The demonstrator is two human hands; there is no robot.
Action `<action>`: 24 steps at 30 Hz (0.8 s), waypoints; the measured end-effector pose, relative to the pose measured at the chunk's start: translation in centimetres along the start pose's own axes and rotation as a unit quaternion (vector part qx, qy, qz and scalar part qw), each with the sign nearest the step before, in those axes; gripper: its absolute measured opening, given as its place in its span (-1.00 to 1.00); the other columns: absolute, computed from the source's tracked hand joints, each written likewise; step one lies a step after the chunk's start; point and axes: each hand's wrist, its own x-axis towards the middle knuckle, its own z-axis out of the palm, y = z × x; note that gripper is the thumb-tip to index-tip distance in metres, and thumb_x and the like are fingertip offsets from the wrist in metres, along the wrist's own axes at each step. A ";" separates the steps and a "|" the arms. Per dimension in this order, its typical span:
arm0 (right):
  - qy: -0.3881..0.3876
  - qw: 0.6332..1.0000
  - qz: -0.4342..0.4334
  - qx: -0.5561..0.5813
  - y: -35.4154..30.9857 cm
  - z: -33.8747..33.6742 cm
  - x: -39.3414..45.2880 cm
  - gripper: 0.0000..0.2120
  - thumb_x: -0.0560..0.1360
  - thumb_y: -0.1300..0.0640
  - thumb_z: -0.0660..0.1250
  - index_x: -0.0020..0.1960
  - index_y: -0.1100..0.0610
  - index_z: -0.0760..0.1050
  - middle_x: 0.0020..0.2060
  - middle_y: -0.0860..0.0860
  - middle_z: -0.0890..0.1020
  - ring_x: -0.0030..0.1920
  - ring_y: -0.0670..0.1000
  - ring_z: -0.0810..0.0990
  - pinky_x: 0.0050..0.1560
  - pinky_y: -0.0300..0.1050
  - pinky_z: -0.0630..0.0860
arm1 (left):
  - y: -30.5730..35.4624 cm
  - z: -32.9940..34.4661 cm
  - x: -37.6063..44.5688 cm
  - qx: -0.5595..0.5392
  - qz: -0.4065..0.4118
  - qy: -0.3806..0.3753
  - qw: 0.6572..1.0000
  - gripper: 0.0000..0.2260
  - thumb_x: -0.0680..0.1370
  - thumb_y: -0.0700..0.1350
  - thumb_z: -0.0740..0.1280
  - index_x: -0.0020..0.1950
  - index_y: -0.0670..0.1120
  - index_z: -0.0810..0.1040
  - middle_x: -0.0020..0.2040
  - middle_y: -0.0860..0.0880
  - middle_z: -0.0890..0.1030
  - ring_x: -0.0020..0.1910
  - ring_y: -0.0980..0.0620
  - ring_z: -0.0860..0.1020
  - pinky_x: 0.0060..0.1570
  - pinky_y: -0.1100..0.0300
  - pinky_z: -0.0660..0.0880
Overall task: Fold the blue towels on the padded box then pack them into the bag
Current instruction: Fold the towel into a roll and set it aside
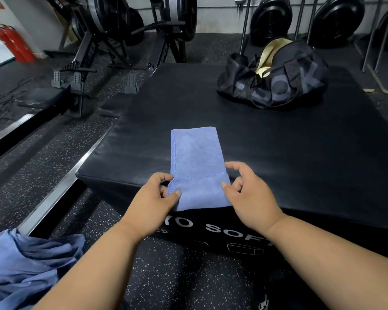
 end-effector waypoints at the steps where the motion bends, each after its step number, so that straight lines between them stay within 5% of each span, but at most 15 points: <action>1: 0.006 1.000 -0.003 -0.007 0.1 0.0 0.1 -0.64 0.60 0.06 0.36 0.34 -0.23 0.44 -0.35 -0.04 0.54 -0.22 -0.07 0.55 -0.14 -0.17 0.46 | 0.0 0.1 -0.1 0.003 -0.001 0.008 1.000 -0.69 0.58 0.01 0.47 0.24 0.21 0.44 -0.23 -0.03 0.58 -0.31 0.13 0.52 -0.17 0.11 0.50; 4: 0.020 0.999 -0.020 -0.043 0.5 0.2 0.4 -0.70 0.58 0.08 0.38 0.26 -0.21 0.49 -0.37 -0.09 0.44 -0.22 -0.07 0.48 -0.20 -0.20 0.38 | 0.3 0.4 -0.7 0.060 0.032 0.081 0.994 -0.63 0.53 0.01 0.51 0.18 0.22 0.38 -0.13 0.06 0.59 -0.17 0.13 0.57 -0.11 0.12 0.52; 7: 0.019 0.998 -0.037 -0.055 0.7 0.2 0.5 -0.78 0.57 0.08 0.38 0.13 -0.21 0.52 -0.32 -0.11 0.41 -0.20 -0.07 0.46 -0.18 -0.14 0.41 | 0.7 0.8 -1.1 0.194 0.216 0.164 0.943 -0.69 0.50 -0.16 0.52 0.15 0.07 0.52 0.07 0.12 0.55 0.04 0.06 0.53 0.09 0.10 0.48; 10: 0.014 0.997 -0.057 -0.056 1.0 0.2 0.4 -0.82 0.58 0.10 0.38 0.03 -0.20 0.59 -0.17 -0.13 0.48 -0.11 -0.10 0.50 -0.02 -0.08 0.51 | -0.3 1.1 -0.8 0.255 0.359 0.108 0.891 -0.82 0.57 -0.14 0.45 0.15 0.03 0.70 0.23 0.08 0.64 0.17 -0.02 0.54 0.26 0.07 0.47; 15: -0.006 0.992 -0.100 -0.078 1.4 -0.1 0.1 -0.78 0.63 0.09 0.35 0.20 -0.14 0.67 0.02 -0.25 0.49 0.05 -0.17 0.52 0.15 -0.24 0.45 | -1.8 0.7 -1.1 0.301 0.299 -0.001 0.905 -0.47 0.60 0.28 0.34 0.52 0.09 0.50 0.59 0.11 0.39 0.49 0.04 0.37 0.54 0.10 0.27; 20: -0.023 0.990 -0.118 -0.080 1.4 -0.4 0.0 -0.73 0.64 0.12 0.36 0.28 -0.08 0.67 0.04 -0.28 0.53 0.14 -0.20 0.48 0.19 -0.42 0.33 | -1.7 0.1 -0.9 0.307 0.281 -0.017 0.909 -0.36 0.49 0.30 0.44 0.53 0.16 0.47 0.57 0.08 0.37 0.46 0.03 0.37 0.50 0.07 0.32; 24: -0.017 0.995 -0.098 -0.008 1.1 -0.6 -0.3 -0.76 0.59 0.22 0.42 0.17 -0.04 0.73 -0.04 -0.20 0.60 0.03 -0.15 0.57 0.07 -0.45 0.39 | -1.2 0.2 -1.2 0.177 0.209 -0.016 0.962 -0.44 0.43 0.34 0.45 0.40 0.22 0.58 0.48 0.25 0.41 0.46 0.26 0.35 0.44 0.26 0.31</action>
